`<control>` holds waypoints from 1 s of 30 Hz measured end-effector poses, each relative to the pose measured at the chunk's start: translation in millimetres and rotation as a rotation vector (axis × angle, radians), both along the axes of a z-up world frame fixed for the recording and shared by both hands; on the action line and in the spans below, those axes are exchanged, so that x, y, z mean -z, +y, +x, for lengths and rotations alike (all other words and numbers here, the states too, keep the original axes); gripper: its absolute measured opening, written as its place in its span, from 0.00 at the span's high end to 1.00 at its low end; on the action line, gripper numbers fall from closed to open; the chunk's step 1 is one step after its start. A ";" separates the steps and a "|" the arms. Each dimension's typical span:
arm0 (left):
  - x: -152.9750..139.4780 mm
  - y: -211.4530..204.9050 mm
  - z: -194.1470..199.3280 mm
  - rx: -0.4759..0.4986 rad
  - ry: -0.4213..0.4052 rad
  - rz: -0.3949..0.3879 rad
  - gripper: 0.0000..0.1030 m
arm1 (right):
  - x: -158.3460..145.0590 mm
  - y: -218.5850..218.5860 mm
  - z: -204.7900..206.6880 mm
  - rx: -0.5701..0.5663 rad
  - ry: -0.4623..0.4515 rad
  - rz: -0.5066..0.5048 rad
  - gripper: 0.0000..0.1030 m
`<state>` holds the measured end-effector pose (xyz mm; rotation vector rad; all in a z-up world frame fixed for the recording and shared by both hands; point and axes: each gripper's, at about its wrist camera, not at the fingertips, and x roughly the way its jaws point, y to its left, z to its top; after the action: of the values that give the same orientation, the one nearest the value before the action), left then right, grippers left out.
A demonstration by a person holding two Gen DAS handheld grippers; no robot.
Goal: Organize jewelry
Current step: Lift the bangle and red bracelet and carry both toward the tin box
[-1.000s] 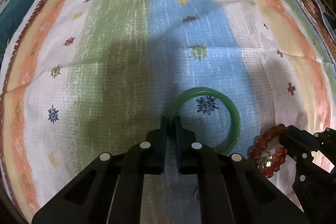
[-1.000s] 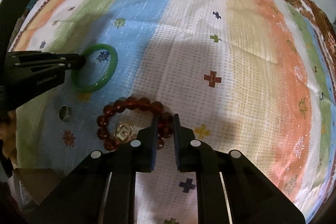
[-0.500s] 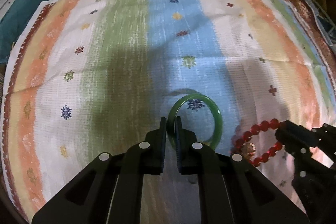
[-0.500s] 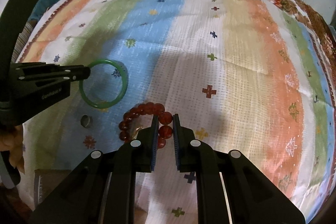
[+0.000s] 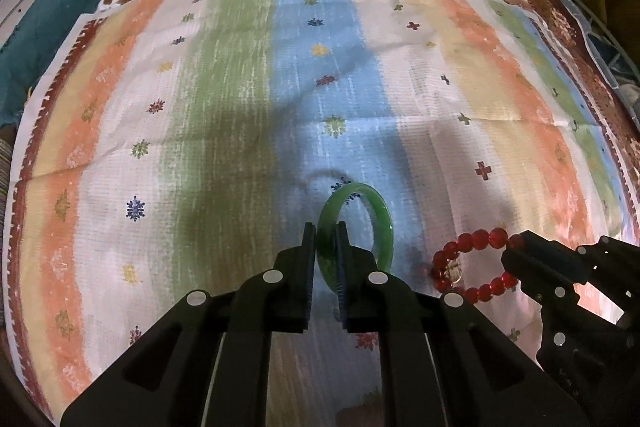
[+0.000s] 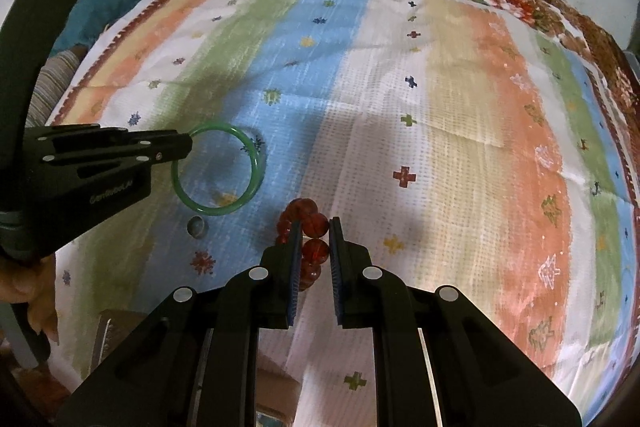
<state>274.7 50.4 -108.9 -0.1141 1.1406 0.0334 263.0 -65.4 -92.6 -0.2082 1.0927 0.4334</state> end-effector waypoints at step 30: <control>-31.6 -11.9 -30.7 -0.008 -0.058 0.031 0.91 | -30.5 -11.8 -23.9 0.029 -0.052 0.045 0.86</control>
<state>244.0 38.5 -77.3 -0.0912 1.0809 0.0547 239.1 -77.2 -62.1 -0.1627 1.0325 0.4240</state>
